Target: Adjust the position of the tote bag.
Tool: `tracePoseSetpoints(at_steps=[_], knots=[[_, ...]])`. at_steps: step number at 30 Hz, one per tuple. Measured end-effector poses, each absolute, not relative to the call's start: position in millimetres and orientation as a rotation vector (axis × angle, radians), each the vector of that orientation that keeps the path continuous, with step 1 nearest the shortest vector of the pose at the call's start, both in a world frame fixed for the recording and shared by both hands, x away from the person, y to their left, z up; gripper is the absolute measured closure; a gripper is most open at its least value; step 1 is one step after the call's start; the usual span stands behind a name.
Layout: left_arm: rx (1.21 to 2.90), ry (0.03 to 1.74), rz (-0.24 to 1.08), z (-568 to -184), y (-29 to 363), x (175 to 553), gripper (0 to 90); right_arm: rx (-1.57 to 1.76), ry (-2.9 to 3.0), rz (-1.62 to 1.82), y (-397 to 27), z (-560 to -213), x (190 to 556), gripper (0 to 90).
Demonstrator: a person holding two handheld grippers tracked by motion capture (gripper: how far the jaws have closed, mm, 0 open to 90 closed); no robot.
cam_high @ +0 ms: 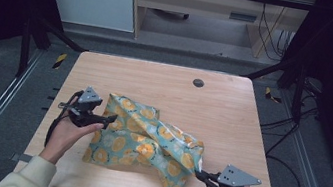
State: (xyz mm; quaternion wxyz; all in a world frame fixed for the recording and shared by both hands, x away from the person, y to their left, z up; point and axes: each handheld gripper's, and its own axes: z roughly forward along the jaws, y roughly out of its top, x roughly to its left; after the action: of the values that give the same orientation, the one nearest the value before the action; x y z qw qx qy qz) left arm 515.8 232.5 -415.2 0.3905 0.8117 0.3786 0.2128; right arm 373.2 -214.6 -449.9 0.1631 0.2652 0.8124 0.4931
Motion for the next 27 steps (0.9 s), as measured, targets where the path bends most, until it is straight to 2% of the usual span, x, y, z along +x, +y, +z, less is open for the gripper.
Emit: tracePoseSetpoints(at_steps=[4,8,11,15,18,20,27], knots=[[2.076,0.968,0.481,-420.2,224.0,534.2,11.8,0.76,2.318,1.407,-215.0,-450.3,373.4,89.5],[2.068,0.966,0.429,-421.7,219.4,542.6,14.4,0.761,2.32,1.405,-215.1,-451.2,374.2,89.5],[2.068,0.963,0.421,-419.4,217.4,542.6,31.1,0.76,2.318,1.407,-215.2,-450.9,374.1,89.5],[2.078,0.926,0.491,-412.9,217.1,537.1,65.6,0.767,2.312,1.413,-216.1,-450.6,374.5,89.4],[2.106,0.909,0.519,-411.2,215.8,534.4,83.2,0.769,2.309,1.411,-216.1,-450.3,374.7,89.4],[2.1,0.913,0.546,-409.4,216.9,530.7,89.3,0.772,2.303,1.411,-216.4,-449.9,374.6,89.4],[2.007,0.875,0.638,-394.5,237.5,490.5,90.0,0.798,2.27,1.424,-221.1,-447.7,373.7,89.4]])
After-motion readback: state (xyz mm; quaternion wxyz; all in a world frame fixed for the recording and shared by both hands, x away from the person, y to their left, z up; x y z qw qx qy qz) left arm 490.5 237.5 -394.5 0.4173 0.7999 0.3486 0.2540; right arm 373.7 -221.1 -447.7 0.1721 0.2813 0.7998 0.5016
